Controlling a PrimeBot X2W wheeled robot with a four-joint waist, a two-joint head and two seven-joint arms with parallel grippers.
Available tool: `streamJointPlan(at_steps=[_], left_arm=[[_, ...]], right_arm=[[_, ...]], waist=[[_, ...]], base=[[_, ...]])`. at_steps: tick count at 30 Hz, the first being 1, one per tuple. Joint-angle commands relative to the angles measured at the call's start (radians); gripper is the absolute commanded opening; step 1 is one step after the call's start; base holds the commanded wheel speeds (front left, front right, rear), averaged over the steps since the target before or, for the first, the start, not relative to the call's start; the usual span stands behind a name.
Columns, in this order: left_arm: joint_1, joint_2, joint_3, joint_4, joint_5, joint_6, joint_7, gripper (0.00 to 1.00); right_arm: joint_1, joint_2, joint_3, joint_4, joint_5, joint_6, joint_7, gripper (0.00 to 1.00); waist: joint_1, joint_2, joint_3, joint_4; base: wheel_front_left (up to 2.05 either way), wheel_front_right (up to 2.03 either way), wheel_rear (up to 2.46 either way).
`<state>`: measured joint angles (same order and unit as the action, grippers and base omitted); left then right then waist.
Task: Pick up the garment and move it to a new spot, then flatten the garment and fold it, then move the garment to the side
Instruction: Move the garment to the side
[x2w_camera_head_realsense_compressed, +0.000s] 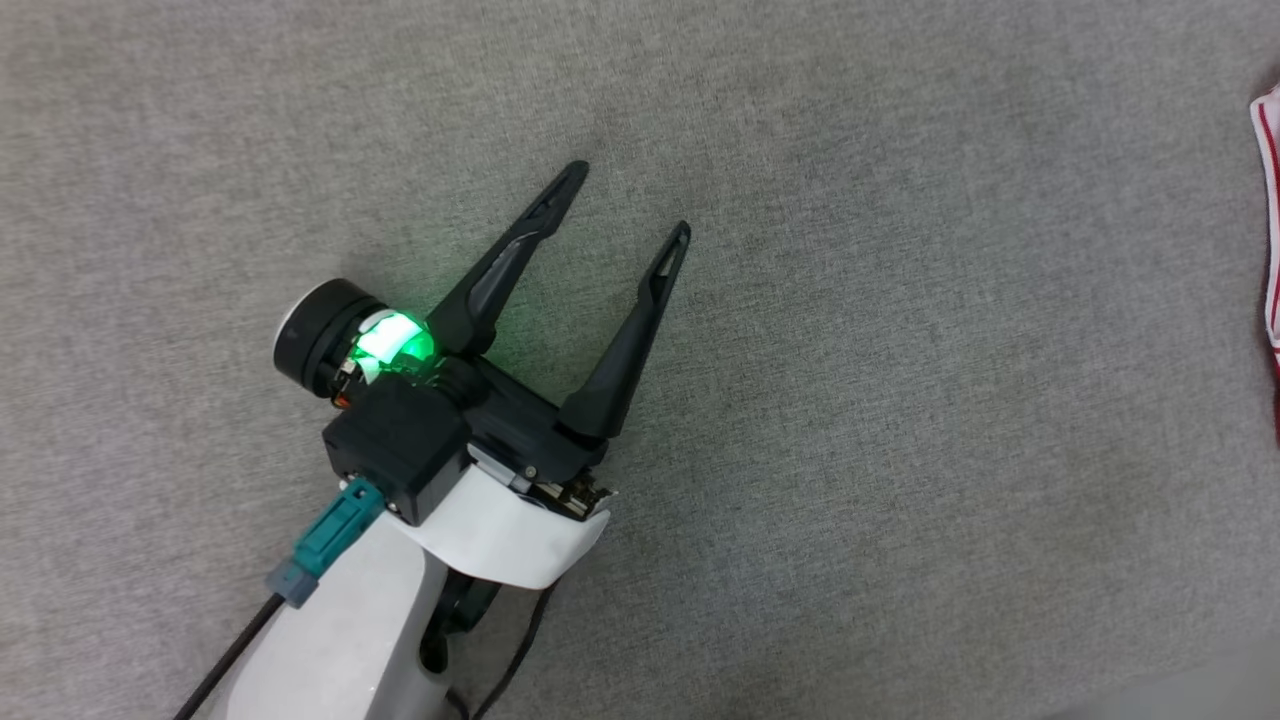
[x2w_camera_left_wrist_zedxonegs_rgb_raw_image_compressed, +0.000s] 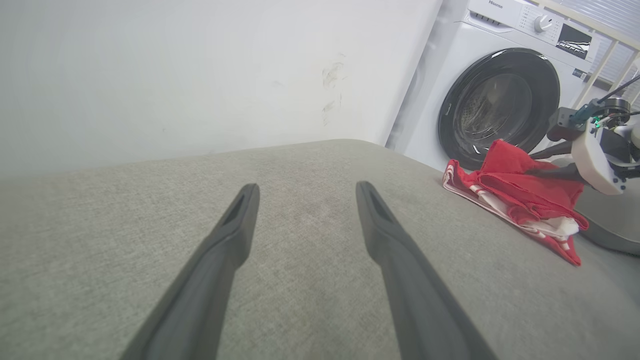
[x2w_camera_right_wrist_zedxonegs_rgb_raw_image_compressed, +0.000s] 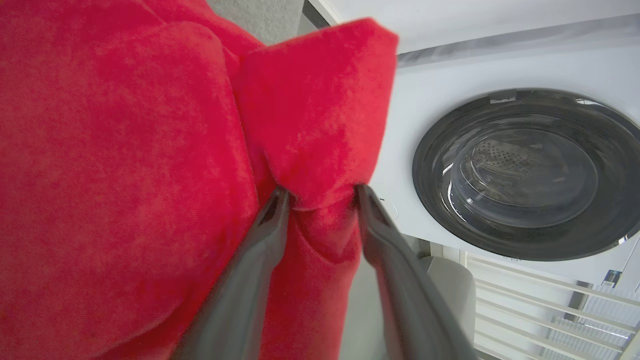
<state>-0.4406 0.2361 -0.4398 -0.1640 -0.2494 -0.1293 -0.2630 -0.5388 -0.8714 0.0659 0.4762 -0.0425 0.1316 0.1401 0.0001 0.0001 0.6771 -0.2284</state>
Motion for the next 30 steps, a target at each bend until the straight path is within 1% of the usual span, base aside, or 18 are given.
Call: streamJointPlan(at_steps=[1,4,7,9,11,17,22,24,26,30], left_arm=[[0.003,-0.006,0.009,0.0,-0.002,-0.002,-0.002,1.0],[0.029,-0.019,0.03,0.003,-0.007,-0.002,-0.002,1.0],[0.058,-0.036,0.061,0.007,-0.01,-0.002,-0.002,1.0],[0.082,-0.043,0.089,0.014,-0.011,-0.002,-0.002,1.0],[0.111,-0.054,0.13,0.022,-0.013,-0.002,-0.002,1.0],[0.205,-0.08,0.259,0.037,0.01,-0.002,-0.002,1.0],[0.284,-0.101,0.348,0.051,0.037,0.0,-0.002,1.0],[0.316,-0.111,0.367,0.062,0.047,0.001,-0.002,1.0],[0.342,-0.117,0.387,0.072,0.053,0.002,-0.002,1.0],[0.393,-0.138,0.408,0.1,0.061,0.003,-0.002,1.0]], right_arm=[[-0.016,0.009,-0.006,-0.001,-0.006,-0.002,-0.008,1.0],[-0.024,0.012,-0.023,-0.009,-0.025,-0.002,-0.024,1.0],[-0.037,0.029,-0.041,-0.034,-0.019,-0.002,-0.053,1.0],[-0.048,0.048,-0.061,-0.065,-0.006,-0.002,-0.082,1.0],[-0.051,0.08,-0.078,-0.102,0.013,-0.002,-0.109,1.0],[-0.004,0.212,-0.103,-0.229,0.075,-0.002,-0.155,1.0],[0.089,0.347,-0.133,-0.343,0.13,-0.002,-0.207,1.0],[0.142,0.418,-0.14,-0.392,0.151,-0.002,-0.223,1.0],[0.197,0.473,-0.139,-0.434,0.158,-0.002,-0.242,1.0],[0.296,0.587,-0.138,-0.481,0.176,-0.002,-0.274,1.0]], waist=[[-0.0001,-0.0001,-0.021,0.006],[-0.0001,-0.0001,-0.07,0.013],[-0.0001,-0.0001,-0.132,0.023],[-0.0001,-0.0001,-0.175,0.033],[-0.0001,-0.0001,-0.222,0.045],[-0.0001,-0.0001,-0.352,0.078],[-0.0001,-0.0001,-0.436,0.112],[-0.0001,-0.0001,-0.467,0.126],[-0.0001,-0.0001,-0.492,0.138],[-0.0001,-0.0001,-0.534,0.162]], base=[[0.0,0.0,0.0],[0.0,0.0,0.0],[0.0,0.0,0.0],[0.0,0.0,0.0],[0.0,0.0,0.0],[0.0,0.0,0.0],[0.0,0.0,0.0],[0.0,0.0,0.0],[0.0,0.0,0.0],[0.0,0.0,0.0]])
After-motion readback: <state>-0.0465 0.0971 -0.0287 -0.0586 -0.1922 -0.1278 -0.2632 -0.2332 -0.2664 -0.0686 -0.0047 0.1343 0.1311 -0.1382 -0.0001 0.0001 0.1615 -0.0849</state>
